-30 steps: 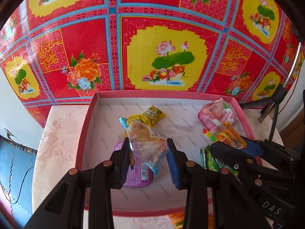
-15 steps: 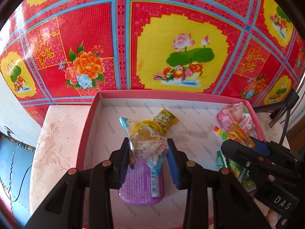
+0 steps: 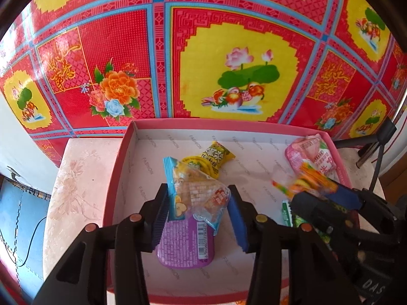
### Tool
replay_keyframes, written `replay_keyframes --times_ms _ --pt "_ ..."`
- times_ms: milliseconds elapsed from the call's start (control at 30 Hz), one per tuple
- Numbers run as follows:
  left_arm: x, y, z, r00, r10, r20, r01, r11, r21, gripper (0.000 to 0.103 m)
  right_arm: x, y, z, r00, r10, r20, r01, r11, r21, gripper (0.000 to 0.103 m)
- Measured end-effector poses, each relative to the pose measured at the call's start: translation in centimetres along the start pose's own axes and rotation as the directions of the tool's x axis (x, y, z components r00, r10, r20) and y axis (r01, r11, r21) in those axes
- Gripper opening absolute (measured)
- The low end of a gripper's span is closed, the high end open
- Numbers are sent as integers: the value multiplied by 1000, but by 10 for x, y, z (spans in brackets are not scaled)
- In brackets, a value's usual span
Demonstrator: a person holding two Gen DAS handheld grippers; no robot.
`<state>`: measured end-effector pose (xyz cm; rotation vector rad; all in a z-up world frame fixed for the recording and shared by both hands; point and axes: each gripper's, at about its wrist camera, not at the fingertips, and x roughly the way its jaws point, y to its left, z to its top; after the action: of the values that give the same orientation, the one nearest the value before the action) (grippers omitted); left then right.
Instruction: Organize snacks
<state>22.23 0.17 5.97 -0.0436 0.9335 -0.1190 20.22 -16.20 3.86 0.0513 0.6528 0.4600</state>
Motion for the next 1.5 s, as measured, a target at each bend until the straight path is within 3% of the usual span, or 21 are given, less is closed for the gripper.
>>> replay_keyframes --times_ms 67,667,1500 --pt "-3 -2 -1 1000 1 -2 -1 1000 6 47 -3 2 -1 1000 -2 5 2 1000 -9 63" --pt "-46 -3 -24 1000 -10 9 10 1000 13 47 -39 8 -16 999 5 36 -5 1000 -2 63" --pt "-83 -20 -71 998 -56 0 56 997 47 47 -83 7 -65 999 -14 35 14 1000 0 63"
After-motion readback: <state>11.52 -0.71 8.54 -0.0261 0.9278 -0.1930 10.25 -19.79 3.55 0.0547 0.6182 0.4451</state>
